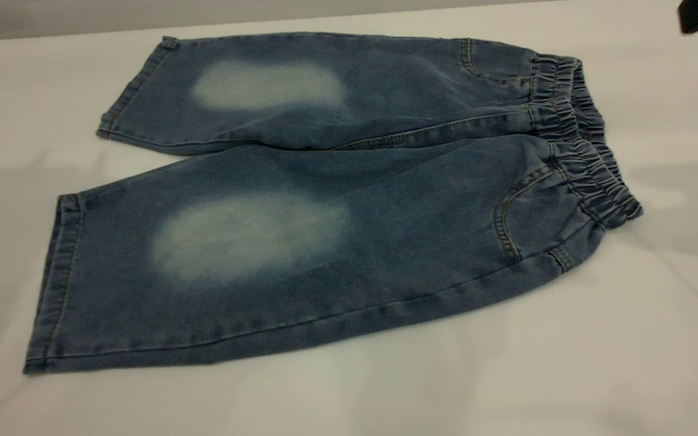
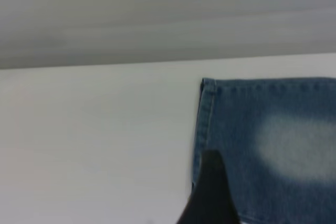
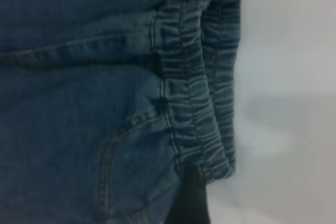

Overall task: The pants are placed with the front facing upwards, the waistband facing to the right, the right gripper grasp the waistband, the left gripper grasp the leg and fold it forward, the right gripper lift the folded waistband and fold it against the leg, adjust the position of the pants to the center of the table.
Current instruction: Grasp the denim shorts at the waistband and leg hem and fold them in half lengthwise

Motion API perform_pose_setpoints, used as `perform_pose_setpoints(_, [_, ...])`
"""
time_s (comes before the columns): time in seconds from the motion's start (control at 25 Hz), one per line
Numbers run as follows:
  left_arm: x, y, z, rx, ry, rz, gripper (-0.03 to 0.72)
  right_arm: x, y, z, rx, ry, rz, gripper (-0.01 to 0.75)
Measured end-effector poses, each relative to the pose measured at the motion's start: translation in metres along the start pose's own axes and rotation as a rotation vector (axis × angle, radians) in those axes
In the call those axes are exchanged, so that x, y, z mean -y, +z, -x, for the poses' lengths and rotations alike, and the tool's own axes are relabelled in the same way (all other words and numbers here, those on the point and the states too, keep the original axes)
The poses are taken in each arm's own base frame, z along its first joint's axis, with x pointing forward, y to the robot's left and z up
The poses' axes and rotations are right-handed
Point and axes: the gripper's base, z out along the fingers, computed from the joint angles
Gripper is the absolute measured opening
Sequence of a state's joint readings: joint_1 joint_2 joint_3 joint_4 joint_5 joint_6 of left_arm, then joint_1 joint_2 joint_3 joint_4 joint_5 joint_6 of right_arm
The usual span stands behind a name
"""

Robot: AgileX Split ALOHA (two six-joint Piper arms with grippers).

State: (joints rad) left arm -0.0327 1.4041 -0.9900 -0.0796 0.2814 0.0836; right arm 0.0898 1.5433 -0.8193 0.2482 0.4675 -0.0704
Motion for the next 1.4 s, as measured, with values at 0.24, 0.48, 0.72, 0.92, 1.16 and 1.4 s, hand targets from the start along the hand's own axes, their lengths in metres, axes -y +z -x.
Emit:
perform_pose_setpoints(0.24, [0.000,0.000,-0.002,-0.021,0.000,-0.002,0.510,0.001,0.026,-0.007,-0.095,-0.022,0.028,0.573])
perform_pose_setpoints(0.48, [0.000,0.000,-0.002,-0.022,-0.004,-0.003,0.510,-0.007,0.041,-0.017,-0.185,-0.033,0.136,0.573])
perform_pose_setpoints(0.72, [0.000,0.000,-0.002,-0.022,-0.008,-0.004,0.510,-0.015,0.051,-0.018,-0.184,-0.043,0.281,0.573])
perform_pose_setpoints(0.92, [0.000,0.000,-0.002,-0.022,-0.021,-0.005,0.510,0.018,0.067,-0.013,-0.150,0.065,0.297,0.573])
perform_pose_setpoints(1.16, [0.000,0.000,-0.002,-0.022,-0.022,-0.005,0.510,0.047,0.076,-0.016,-0.153,0.171,0.419,0.573])
perform_pose_setpoints(1.4, [0.000,0.000,-0.002,-0.022,-0.022,-0.005,0.510,0.047,0.093,-0.027,-0.211,0.170,0.458,0.573])
